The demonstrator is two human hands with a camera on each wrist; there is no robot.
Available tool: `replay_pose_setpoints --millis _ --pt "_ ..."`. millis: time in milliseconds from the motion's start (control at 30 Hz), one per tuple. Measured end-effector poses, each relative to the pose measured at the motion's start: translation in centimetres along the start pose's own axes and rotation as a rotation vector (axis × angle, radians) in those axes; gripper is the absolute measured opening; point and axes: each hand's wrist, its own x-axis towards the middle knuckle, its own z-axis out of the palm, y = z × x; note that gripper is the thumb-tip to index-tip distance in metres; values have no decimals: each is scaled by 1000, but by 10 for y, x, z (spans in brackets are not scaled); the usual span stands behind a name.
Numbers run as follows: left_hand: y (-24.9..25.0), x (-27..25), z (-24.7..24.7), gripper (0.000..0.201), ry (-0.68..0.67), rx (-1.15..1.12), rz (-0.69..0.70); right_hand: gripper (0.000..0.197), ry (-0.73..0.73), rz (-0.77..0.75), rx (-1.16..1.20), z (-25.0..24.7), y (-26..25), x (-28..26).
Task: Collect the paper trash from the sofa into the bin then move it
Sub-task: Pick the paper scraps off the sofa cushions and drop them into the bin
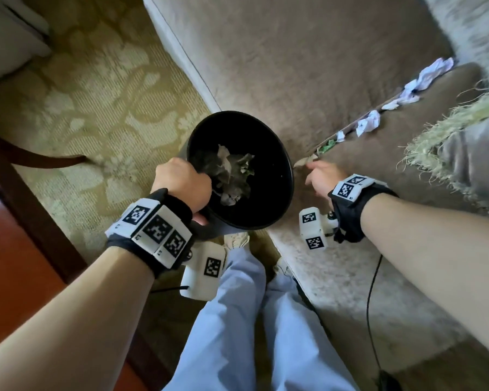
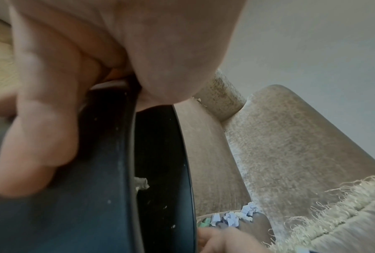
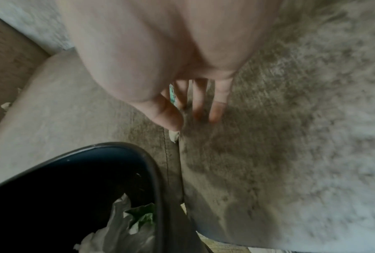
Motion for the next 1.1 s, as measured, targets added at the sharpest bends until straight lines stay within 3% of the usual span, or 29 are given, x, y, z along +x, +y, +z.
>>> replay_pose_setpoints --millis 133,267,433,533,600,667,767,900,1000,1100 --pt "8 14 -10 22 -48 -37 -13 41 -56 -65 -175 13 -4 15" --pt "12 21 -9 17 10 41 24 44 -31 -52 -182 24 -3 37" --pt "22 22 -6 30 52 136 70 44 -73 49 -129 21 -5 39" --pt "28 20 -5 21 59 122 61 41 -31 53 -14 18 -11 37" --pt "32 17 -3 13 87 134 40 41 -42 49 -59 14 -12 34" --pt "34 12 -2 9 113 148 18 39 -61 35 0 7 -11 32" --pt "34 8 2 7 115 151 1 8 15 8 213 -8 -7 37" --pt "40 3 3 21 114 183 15 13 64 -48 549 -23 -26 13" --pt "49 -1 3 16 93 170 43 18 -123 -95 672 -14 -43 -11" --pt "56 -6 0 17 86 152 66 31 -412 -138 463 -1 -52 -31"
